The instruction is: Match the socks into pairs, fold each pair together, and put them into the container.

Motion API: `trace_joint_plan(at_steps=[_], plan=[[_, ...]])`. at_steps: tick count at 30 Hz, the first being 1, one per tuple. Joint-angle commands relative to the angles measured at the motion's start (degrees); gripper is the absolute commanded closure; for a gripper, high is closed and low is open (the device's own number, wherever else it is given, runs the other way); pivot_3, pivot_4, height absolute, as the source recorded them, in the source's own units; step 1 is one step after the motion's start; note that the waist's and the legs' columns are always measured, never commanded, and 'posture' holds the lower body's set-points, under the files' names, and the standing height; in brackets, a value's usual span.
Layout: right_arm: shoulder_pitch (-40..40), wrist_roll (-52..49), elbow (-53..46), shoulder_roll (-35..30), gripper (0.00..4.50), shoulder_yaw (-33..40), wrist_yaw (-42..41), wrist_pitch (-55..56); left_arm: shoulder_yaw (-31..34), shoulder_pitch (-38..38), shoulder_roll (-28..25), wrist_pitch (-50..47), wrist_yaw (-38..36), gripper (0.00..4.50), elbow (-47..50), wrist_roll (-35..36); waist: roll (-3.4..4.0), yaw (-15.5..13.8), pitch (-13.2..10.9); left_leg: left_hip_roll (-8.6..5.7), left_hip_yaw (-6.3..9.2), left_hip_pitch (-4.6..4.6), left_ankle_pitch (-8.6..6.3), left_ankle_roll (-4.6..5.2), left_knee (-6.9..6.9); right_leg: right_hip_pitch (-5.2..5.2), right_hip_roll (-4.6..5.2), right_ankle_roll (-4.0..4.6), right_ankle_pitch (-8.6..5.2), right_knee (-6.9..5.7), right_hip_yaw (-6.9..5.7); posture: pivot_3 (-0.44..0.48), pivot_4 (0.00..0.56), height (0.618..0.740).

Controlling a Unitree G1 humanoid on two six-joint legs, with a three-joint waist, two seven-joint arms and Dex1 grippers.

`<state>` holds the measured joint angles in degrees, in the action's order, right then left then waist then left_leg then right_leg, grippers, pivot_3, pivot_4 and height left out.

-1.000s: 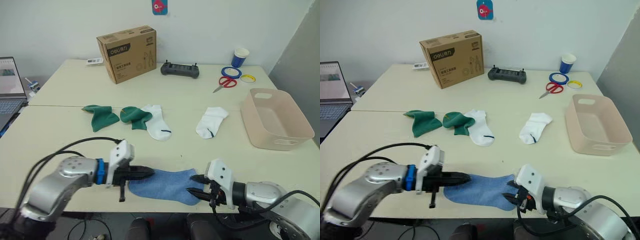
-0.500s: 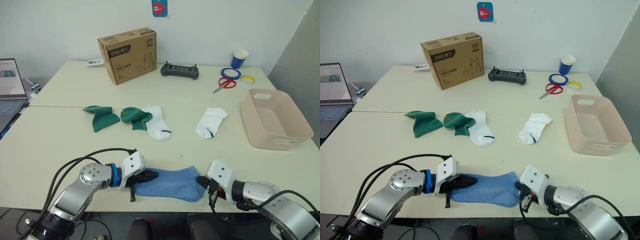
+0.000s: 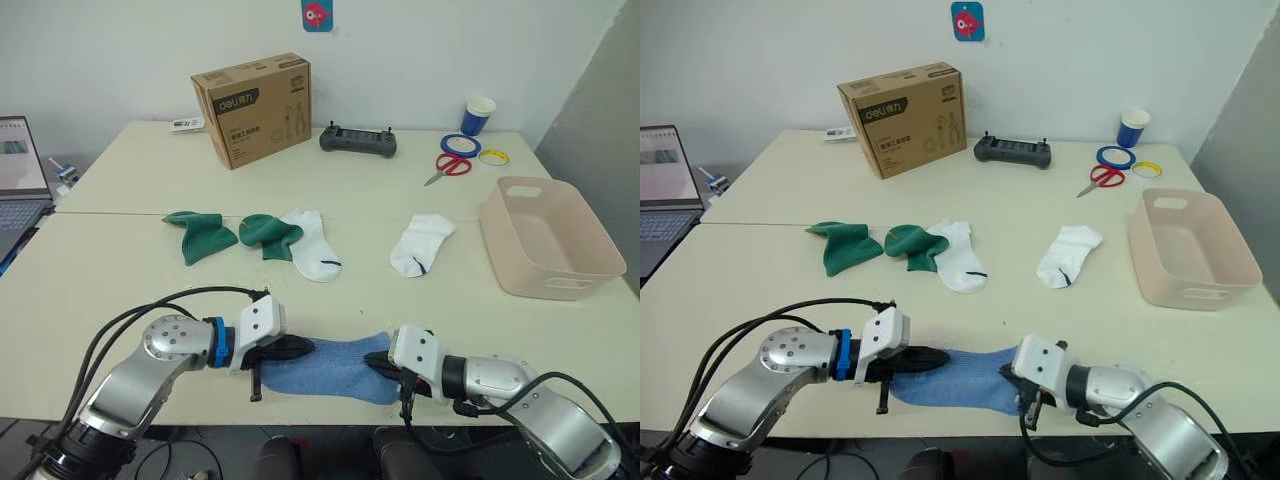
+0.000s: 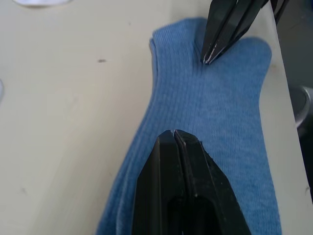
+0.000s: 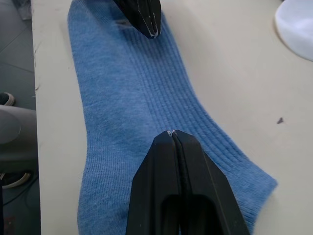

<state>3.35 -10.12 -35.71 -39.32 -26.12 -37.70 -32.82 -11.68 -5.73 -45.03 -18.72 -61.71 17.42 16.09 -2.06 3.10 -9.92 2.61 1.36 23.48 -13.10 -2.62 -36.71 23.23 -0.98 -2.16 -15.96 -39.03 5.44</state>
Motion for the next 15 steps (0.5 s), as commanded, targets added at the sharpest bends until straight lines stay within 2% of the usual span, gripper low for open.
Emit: trace_joint_plan(at_steps=[1,7,12,15], plan=[[-1.31,1.15,-0.33,-0.50,4.44,-0.42,-1.13,0.96,-1.91,1.04,-0.05,4.07,1.30,4.50,-3.41,-4.94,0.00,-0.03,0.00,0.00,0.00,0.00,0.00,0.00,0.00,0.00,0.00,0.00,0.00,0.00,0.01,0.000,0.150,0.723],[-7.71,0.29,-3.44,-4.19,4.44,6.88,-0.93,0.55,-2.18,1.72,-0.25,5.77,0.84,4.50,-6.10,-5.70,0.04,-0.29,0.06,-0.01,-0.01,-0.04,0.00,0.00,0.00,-0.05,0.03,0.07,-0.04,0.00,0.01,0.000,0.150,0.723],[-12.15,-8.26,-11.74,1.03,4.44,17.76,2.19,-2.58,-1.20,-1.45,0.76,4.18,-1.24,4.50,-3.22,-1.69,0.05,-0.14,0.05,0.02,-0.01,-0.05,0.00,0.00,0.00,-0.03,0.00,0.00,0.00,-0.05,0.01,0.000,0.150,0.723],[-14.95,-12.09,-14.78,3.82,4.44,22.45,4.43,-5.68,-2.12,-2.52,0.55,4.87,-1.97,4.50,-4.73,-3.20,0.04,-0.26,0.05,0.02,0.02,-0.03,0.00,0.00,0.00,-0.03,-0.01,-0.12,0.07,-0.05,-0.02,0.000,0.150,0.723]])
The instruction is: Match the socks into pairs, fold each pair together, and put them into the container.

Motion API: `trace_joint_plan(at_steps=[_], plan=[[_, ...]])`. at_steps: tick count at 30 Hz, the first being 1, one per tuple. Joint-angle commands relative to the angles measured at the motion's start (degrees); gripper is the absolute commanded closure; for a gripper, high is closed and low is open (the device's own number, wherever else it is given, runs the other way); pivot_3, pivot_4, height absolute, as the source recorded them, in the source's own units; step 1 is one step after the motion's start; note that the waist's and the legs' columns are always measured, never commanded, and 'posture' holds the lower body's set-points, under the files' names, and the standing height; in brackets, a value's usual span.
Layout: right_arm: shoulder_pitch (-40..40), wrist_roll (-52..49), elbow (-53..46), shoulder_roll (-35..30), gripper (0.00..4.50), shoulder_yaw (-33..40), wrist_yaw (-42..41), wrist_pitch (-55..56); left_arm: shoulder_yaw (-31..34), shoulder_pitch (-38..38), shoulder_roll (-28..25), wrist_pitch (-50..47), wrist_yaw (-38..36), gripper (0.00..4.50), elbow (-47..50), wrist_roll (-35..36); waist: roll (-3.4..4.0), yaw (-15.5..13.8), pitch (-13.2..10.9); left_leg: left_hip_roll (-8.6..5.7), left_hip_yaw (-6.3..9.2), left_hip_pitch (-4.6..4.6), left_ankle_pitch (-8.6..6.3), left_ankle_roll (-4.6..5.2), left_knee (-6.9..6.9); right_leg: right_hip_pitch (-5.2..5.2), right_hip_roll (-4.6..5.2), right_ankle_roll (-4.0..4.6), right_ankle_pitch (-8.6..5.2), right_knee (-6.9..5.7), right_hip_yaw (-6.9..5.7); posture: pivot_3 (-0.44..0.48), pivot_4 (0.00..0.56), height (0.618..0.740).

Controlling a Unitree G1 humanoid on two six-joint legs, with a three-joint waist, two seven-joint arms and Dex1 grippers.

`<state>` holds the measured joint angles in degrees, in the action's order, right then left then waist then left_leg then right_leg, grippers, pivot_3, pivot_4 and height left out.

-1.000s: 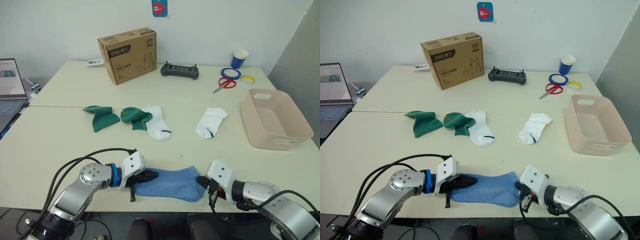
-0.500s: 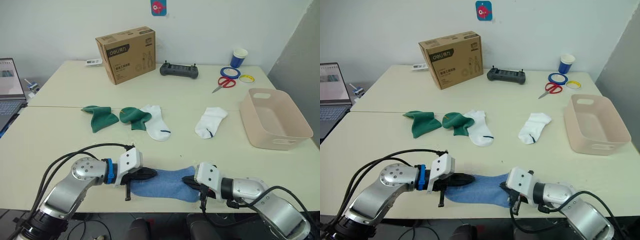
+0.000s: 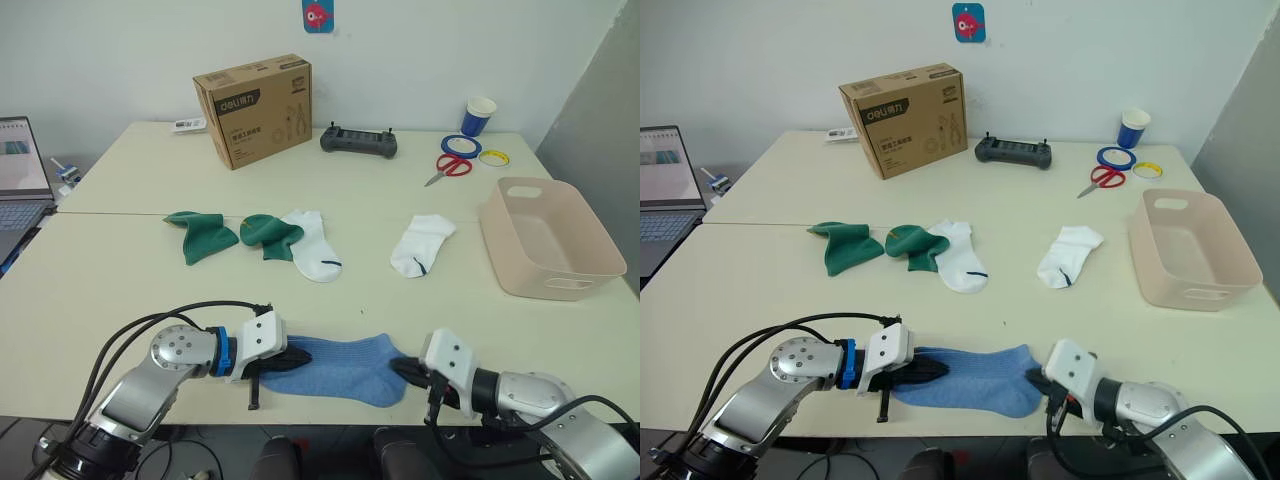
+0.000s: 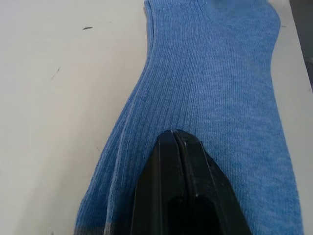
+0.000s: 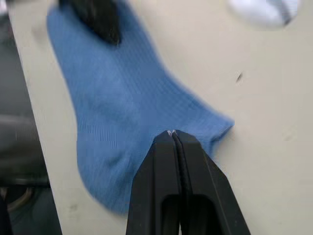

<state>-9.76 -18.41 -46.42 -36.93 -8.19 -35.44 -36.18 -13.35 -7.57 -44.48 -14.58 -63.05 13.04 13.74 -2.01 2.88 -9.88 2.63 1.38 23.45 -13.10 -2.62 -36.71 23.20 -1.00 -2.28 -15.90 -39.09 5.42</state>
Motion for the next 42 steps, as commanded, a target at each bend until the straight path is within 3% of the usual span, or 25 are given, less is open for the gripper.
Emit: trace_joint_plan(at_steps=[1,2,4,11,18,22,28,42], plan=[[-2.69,-4.38,-4.29,2.28,4.44,5.71,3.11,-2.97,-0.84,-0.47,-0.03,1.37,-0.60,4.50,-1.71,-1.79,0.00,-0.02,0.00,-0.01,-0.01,0.01,0.00,0.00,0.00,0.00,0.00,0.00,0.00,0.02,0.01,0.000,0.150,0.723],[-3.60,-5.18,-4.29,3.40,4.44,6.85,3.95,-3.34,-1.13,0.08,-0.15,2.13,-0.67,4.50,-3.30,-2.61,0.00,-0.01,0.00,-0.01,-0.03,0.01,0.00,0.00,0.00,0.00,0.01,-0.01,0.00,0.03,0.03,0.000,0.150,0.723],[-4.84,-6.86,-4.23,5.87,3.88,8.60,5.90,-4.20,-1.60,1.20,-0.82,4.41,-1.18,4.50,-5.91,-4.11,0.00,0.02,0.01,-0.01,-0.03,0.01,0.00,0.00,0.00,0.00,0.02,0.00,0.00,0.04,0.03,0.000,0.150,0.723],[-7.12,-2.54,-1.90,7.68,1.46,2.97,9.86,-3.60,-2.04,1.75,-0.41,5.32,-1.45,4.50,-6.09,-4.02,0.19,0.41,0.17,0.02,-0.07,-0.11,0.00,0.00,0.06,-0.03,0.01,0.24,-0.14,0.00,0.08,0.000,0.150,0.723],[-8.30,1.05,3.38,9.47,1.46,-1.12,12.75,-3.55,-2.36,1.16,0.70,4.70,-1.13,4.50,-5.46,-4.03,0.23,0.30,0.20,-0.02,-0.10,-0.11,0.00,0.00,0.06,-0.04,0.05,0.29,-0.17,0.02,0.11,0.000,0.150,0.723],[-9.51,1.00,3.66,8.72,2.37,-2.12,11.31,-3.58,-1.96,1.35,0.89,4.28,-0.97,4.50,-5.09,-3.89,0.26,0.24,0.32,-0.01,-0.08,-0.11,0.00,0.00,0.06,-0.04,0.04,0.28,-0.17,0.03,0.09,0.000,0.150,0.723],[-9.07,-0.03,3.28,9.09,4.46,-0.22,10.95,-2.13,0.56,-0.35,3.18,-4.06,0.71,4.50,-2.12,1.31,0.34,0.23,0.45,-0.03,-0.09,-0.10,0.00,0.00,0.06,-0.05,0.05,0.28,-0.17,0.03,0.10,0.000,0.150,0.723],[-9.16,-7.34,5.14,4.01,4.46,16.95,5.41,-3.55,-2.44,-9.45,10.77,-8.20,1.70,4.50,0.03,2.20,0.34,0.05,0.43,-0.06,-0.05,-0.01,0.00,0.01,0.04,-0.02,0.00,0.01,-0.02,0.04,0.06,0.000,0.150,0.723]])
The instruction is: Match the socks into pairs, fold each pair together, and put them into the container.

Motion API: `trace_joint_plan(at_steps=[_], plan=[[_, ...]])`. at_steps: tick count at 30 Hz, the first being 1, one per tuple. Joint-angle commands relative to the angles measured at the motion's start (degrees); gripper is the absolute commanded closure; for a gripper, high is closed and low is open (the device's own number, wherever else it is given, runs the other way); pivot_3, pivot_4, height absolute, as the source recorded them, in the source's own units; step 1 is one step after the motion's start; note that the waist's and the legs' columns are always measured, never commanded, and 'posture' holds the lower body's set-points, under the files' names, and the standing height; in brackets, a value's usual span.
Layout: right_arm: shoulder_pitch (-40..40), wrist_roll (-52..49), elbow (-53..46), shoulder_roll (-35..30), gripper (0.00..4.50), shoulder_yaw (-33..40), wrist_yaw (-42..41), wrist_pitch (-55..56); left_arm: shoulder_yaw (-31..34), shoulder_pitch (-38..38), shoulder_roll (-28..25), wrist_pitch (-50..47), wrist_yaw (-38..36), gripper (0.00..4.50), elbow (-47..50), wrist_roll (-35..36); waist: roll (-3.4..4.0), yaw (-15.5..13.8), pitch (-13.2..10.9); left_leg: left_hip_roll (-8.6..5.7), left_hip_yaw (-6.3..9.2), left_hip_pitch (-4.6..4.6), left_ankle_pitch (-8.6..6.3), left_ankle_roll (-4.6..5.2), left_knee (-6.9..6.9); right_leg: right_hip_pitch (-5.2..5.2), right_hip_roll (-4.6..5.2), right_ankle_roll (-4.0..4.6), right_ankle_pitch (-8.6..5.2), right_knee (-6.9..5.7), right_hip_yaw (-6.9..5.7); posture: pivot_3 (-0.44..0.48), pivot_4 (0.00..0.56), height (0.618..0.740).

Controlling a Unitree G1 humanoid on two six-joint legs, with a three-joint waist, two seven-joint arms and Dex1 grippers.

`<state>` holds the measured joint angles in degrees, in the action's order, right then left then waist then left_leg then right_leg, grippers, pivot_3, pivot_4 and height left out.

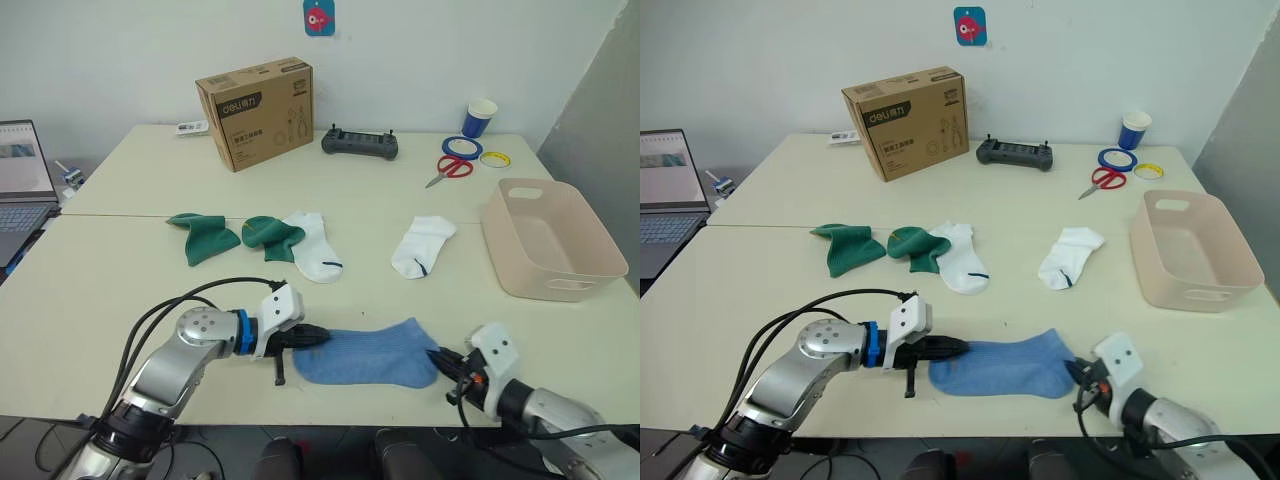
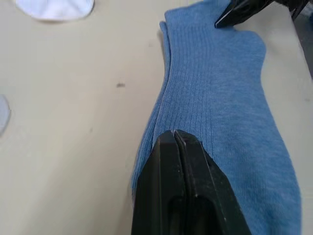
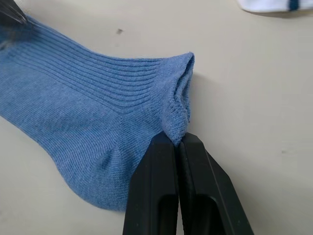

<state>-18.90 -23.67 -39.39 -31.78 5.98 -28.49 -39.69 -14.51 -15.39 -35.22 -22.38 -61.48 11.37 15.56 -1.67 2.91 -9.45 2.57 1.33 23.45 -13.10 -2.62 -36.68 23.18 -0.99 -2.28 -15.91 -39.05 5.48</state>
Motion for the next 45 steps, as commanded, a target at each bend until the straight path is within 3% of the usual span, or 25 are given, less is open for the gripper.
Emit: trace_joint_plan(at_steps=[1,7,14,18,25,33,39,42,45], plan=[[0.04,-2.64,-2.48,-1.53,4.46,3.23,-1.76,-0.43,-2.02,-2.31,2.27,-0.67,0.19,4.50,1.53,0.21,0.00,-0.02,0.00,0.00,0.00,0.00,0.00,0.00,0.00,0.00,0.00,-0.01,0.00,0.00,0.00,0.000,0.150,0.723],[1.24,-6.43,-8.56,-2.28,4.46,1.62,-1.26,-4.60,-8.19,-4.26,3.03,0.29,-0.97,4.50,-0.83,-4.36,0.01,0.27,0.00,0.01,0.03,-0.01,0.00,0.00,0.00,0.00,-0.05,-0.03,0.02,-0.01,0.01,0.000,0.150,0.723],[6.86,-19.26,-14.50,-0.22,4.46,-0.53,1.47,-14.41,-11.63,-5.29,4.10,1.49,-0.24,4.50,-5.74,-8.79,0.00,0.19,0.01,0.00,0.04,0.01,0.00,0.00,-0.01,-0.02,-0.04,-0.04,0.02,0.00,0.01,0.000,0.150,0.723],[11.79,-22.99,-12.84,0.67,4.46,-3.08,3.77,-18.50,-10.07,-5.33,3.60,0.43,-1.18,4.50,-3.86,-6.98,0.00,0.21,0.01,0.00,0.06,0.00,0.00,0.00,-0.01,-0.02,-0.05,-0.04,0.02,-0.01,0.00,0.000,0.150,0.723],[21.06,-27.96,-7.87,2.95,4.46,-7.75,6.80,-24.70,-7.55,-4.33,-2.81,-0.93,-5.79,4.50,-2.51,-4.72,0.01,0.45,0.00,0.05,0.10,0.00,0.00,0.01,0.02,0.00,-0.09,-0.02,0.02,-0.03,-0.03,0.000,0.150,0.723],[29.29,-28.72,-1.70,8.81,4.46,-12.95,11.29,-30.06,-5.07,-1.99,-0.69,-0.42,-1.29,4.50,-2.72,-4.39,0.01,0.33,0.00,0.04,0.09,0.01,0.00,0.01,0.00,0.00,-0.06,-0.03,0.02,-0.01,-0.03,0.000,0.150,0.723],[34.04,-25.78,4.24,11.65,4.46,-16.51,12.60,-31.45,-4.35,0.46,-2.11,-0.35,-1.29,4.50,-1.39,-4.16,0.01,0.47,0.00,0.08,0.11,0.00,0.00,0.01,0.01,0.02,-0.09,-0.03,0.03,-0.04,-0.05,0.000,0.150,0.723],[35.27,-25.90,4.32,11.82,3.79,-16.32,12.50,-31.55,-2.78,0.98,-2.26,-1.00,-0.57,4.50,-0.51,-3.27,0.01,0.45,0.00,0.07,0.09,0.01,0.00,0.01,0.01,0.02,-0.09,-0.02,0.02,-0.02,-0.03,0.000,0.150,0.723],[36.27,-27.49,2.72,12.21,2.75,-14.55,12.96,-32.98,0.06,1.37,-2.28,-2.52,0.68,4.50,-0.06,-1.56,0.02,0.51,-0.01,0.08,0.09,0.01,0.00,0.01,0.01,0.04,-0.09,-0.02,0.03,-0.03,-0.03,0.000,0.150,0.723]])
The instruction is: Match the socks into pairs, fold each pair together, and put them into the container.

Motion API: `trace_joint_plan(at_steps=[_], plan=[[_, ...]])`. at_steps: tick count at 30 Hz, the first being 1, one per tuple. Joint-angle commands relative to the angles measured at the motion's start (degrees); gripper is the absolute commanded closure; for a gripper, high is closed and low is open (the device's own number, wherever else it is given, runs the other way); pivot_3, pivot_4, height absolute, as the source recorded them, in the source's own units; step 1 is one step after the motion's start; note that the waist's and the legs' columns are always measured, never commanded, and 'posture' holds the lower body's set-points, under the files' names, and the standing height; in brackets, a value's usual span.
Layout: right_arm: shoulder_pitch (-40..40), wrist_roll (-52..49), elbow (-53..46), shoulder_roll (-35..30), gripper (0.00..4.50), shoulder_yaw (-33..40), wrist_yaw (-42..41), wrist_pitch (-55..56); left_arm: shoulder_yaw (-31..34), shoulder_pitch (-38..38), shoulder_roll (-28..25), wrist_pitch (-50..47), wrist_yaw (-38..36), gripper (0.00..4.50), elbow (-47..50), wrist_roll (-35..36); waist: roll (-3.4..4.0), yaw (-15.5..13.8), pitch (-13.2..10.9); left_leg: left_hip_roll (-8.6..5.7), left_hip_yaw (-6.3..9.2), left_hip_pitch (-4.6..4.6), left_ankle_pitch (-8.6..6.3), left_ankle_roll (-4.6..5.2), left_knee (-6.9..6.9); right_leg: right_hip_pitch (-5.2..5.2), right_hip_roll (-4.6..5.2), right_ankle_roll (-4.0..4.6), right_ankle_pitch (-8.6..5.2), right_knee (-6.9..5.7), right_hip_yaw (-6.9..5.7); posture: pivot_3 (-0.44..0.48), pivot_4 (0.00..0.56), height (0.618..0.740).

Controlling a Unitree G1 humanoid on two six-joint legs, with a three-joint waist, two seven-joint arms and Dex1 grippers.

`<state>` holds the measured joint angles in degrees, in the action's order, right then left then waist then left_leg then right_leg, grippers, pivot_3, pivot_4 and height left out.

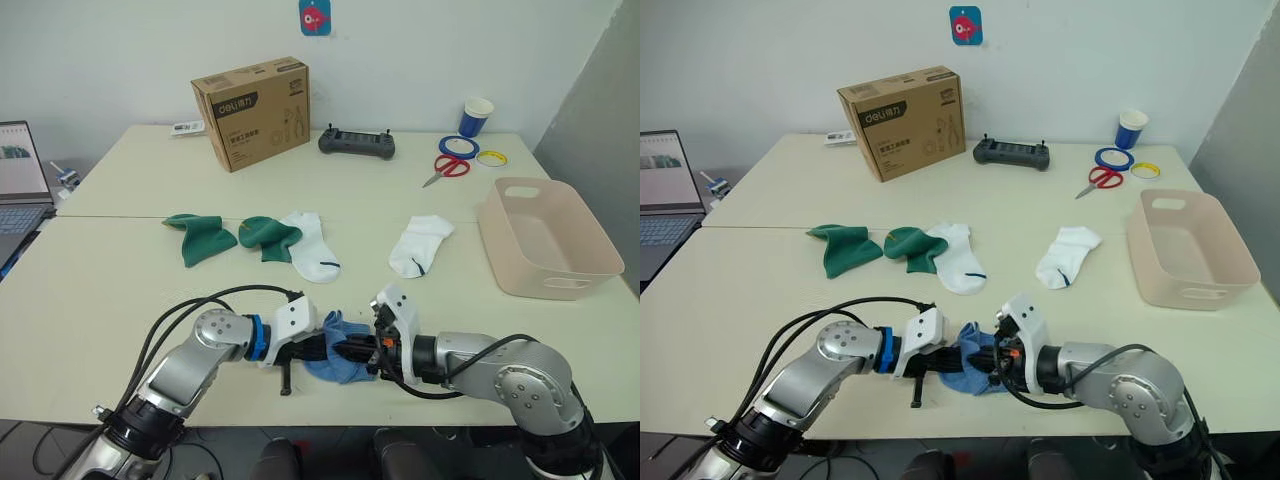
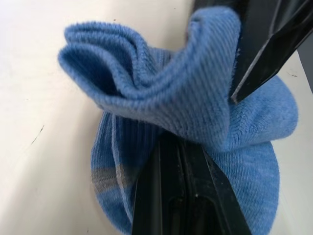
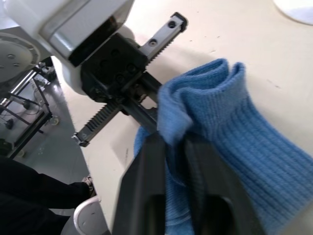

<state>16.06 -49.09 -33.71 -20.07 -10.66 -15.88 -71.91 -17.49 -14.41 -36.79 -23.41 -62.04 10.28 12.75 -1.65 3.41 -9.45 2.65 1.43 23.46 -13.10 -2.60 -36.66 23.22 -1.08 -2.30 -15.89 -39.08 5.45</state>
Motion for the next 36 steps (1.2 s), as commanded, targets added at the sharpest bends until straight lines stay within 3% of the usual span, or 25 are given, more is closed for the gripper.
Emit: trace_joint_plan(at_steps=[1,6,10,14,17,21,24,29,36], plan=[[1.78,-3.80,-4.07,0.71,2.48,3.95,0.88,-1.71,5.13,0.85,-0.88,-2.42,1.81,4.50,1.43,2.65,0.00,0.00,0.00,0.00,0.01,0.00,0.00,0.00,0.00,0.00,0.00,0.00,0.00,-0.01,-0.02,0.000,0.150,0.723],[1.66,-12.07,-6.85,-0.29,0.77,11.90,1.71,-3.97,13.19,2.26,-2.19,-8.05,3.10,4.50,4.00,9.11,0.02,-0.05,-0.02,0.02,0.04,0.06,0.00,0.00,0.01,0.03,0.00,0.00,0.00,0.01,-0.06,0.000,0.150,0.723],[0.06,-6.23,-7.90,-5.20,0.77,11.45,1.21,1.45,18.77,0.31,-4.44,-11.58,2.71,4.50,4.71,13.27,0.01,-0.13,-0.04,-0.02,0.03,0.10,0.00,0.00,0.00,0.04,0.04,0.00,0.00,0.05,-0.06,0.000,0.150,0.723],[-1.05,2.46,-7.17,-9.16,2.11,4.90,-0.72,7.98,18.04,-2.22,-5.97,-13.04,0.46,4.50,7.15,15.80,0.01,-0.12,-0.07,-0.04,0.01,0.11,0.00,0.00,0.01,0.06,0.06,0.02,-0.01,0.08,-0.07,0.000,0.150,0.723],[-2.09,9.88,-6.61,-12.53,3.07,-3.38,-4.47,13.69,12.36,-4.63,-5.67,-12.29,-2.07,4.50,10.84,15.29,0.00,-0.13,-0.07,-0.04,-0.02,0.12,0.00,0.00,0.04,0.08,0.06,0.01,-0.02,0.10,-0.04,0.000,0.150,0.723],[-2.29,15.05,-4.80,-12.67,4.40,-9.00,-6.99,18.30,6.21,-4.70,-4.99,-10.10,-3.62,4.50,11.27,12.83,-0.01,-0.07,-0.08,-0.05,-0.01,0.13,0.00,0.00,0.04,0.08,0.05,0.01,-0.02,0.10,-0.04,0.000,0.150,0.723],[-2.14,17.17,-3.82,-12.12,4.48,-11.33,-8.84,20.04,2.93,-3.67,-6.13,-7.35,-5.24,4.50,10.44,10.13,-0.02,0.10,-0.09,-0.03,-0.01,0.10,0.00,0.00,0.02,0.08,0.02,0.02,-0.01,0.06,-0.02,0.000,0.150,0.723],[-2.62,23.22,-1.23,-16.66,4.48,-16.35,-13.89,22.80,-1.41,-2.49,-6.32,-1.35,-5.63,4.50,3.60,3.69,-0.04,-0.16,-0.12,-0.05,-0.01,0.10,0.00,0.00,0.01,0.08,0.04,0.18,-0.11,0.06,-0.04,0.000,0.150,0.723],[-6.18,26.51,-1.03,-21.32,4.48,-15.15,-16.47,23.54,-2.87,-1.40,-5.16,3.66,-4.72,4.50,-0.48,-0.35,-0.08,-0.35,-0.14,-0.06,-0.01,0.11,0.00,0.00,0.00,0.06,0.08,0.17,-0.11,0.08,-0.05,0.000,0.150,0.723]])
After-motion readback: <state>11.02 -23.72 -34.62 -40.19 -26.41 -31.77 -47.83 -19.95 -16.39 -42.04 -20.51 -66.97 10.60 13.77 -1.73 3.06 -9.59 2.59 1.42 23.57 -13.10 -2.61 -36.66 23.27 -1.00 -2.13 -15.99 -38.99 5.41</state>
